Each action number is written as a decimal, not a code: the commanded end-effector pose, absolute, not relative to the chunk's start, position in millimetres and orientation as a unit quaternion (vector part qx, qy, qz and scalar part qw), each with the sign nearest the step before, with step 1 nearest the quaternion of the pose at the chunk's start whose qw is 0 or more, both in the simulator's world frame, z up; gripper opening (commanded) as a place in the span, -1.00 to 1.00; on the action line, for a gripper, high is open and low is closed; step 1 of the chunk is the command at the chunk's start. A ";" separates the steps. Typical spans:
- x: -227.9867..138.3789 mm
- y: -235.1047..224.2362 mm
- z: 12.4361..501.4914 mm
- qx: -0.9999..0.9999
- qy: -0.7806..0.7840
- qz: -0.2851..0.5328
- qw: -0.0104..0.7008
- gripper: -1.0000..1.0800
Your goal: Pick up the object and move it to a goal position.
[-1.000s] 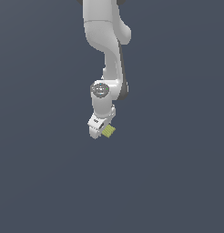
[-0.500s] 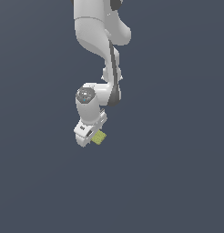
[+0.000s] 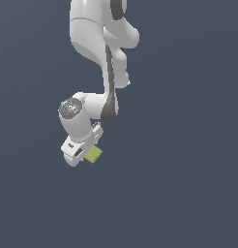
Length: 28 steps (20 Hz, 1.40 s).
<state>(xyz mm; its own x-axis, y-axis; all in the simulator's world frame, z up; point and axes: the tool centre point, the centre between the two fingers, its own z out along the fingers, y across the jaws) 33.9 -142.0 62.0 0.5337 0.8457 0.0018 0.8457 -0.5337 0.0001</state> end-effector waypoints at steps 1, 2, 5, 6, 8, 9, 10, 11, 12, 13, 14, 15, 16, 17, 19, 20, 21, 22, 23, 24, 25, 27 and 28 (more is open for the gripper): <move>46.3 -152.6 66.9 -0.876 -0.483 -0.001 0.000 -1.00; 50.8 -156.6 68.6 -0.876 -0.483 -0.001 0.000 -1.00; 63.6 -168.0 73.3 -0.876 -0.483 -0.001 0.000 -1.00; 67.7 -171.6 74.8 -0.876 -0.483 -0.001 0.000 -1.00; 75.6 -178.5 77.7 -0.876 -0.483 -0.001 0.000 -1.00; 79.4 -181.8 79.1 -0.876 -0.483 -0.001 0.000 -1.00; 83.1 -184.9 80.1 -0.875 -0.483 -0.001 0.000 -1.00; 86.7 -188.1 81.4 -0.875 -0.483 -0.001 0.000 -1.00; 90.3 -191.1 82.7 -0.875 -0.483 -0.001 0.000 -1.00; 93.7 -194.1 83.9 -0.875 -0.483 -0.001 0.000 -1.00; 97.0 -196.9 85.1 -0.875 -0.483 -0.001 0.000 -1.00; 100.2 -199.7 86.2 -0.875 -0.483 -0.001 0.000 -1.00; 103.4 -202.4 87.3 -0.875 -0.483 -0.001 0.000 -1.00; 106.4 -205.0 88.4 -0.875 -0.483 -0.001 0.000 -1.00; 112.3 -209.8 90.1 -0.875 -0.483 0.000 0.000 -1.00; 115.1 -212.1 91.1 -0.875 -0.483 0.000 0.000 -1.00; 117.8 -214.4 92.0 -0.875 -0.483 0.000 0.000 -1.00; 120.2 -216.5 92.8 -0.875 -0.483 0.000 0.000 -1.00; 122.5 -218.3 93.6 -0.875 -0.483 0.000 0.000 -1.00; 124.6 -220.1 94.3 -0.875 -0.483 0.000 0.000 -1.00; 126.5 -221.6 94.9 -0.875 -0.483 0.000 0.000 -1.00; 129.8 -224.3 96.0 -0.875 -0.483 0.000 0.000 -1.00; 131.2 -225.4 96.4 -0.875 -0.483 0.000 0.000 -1.00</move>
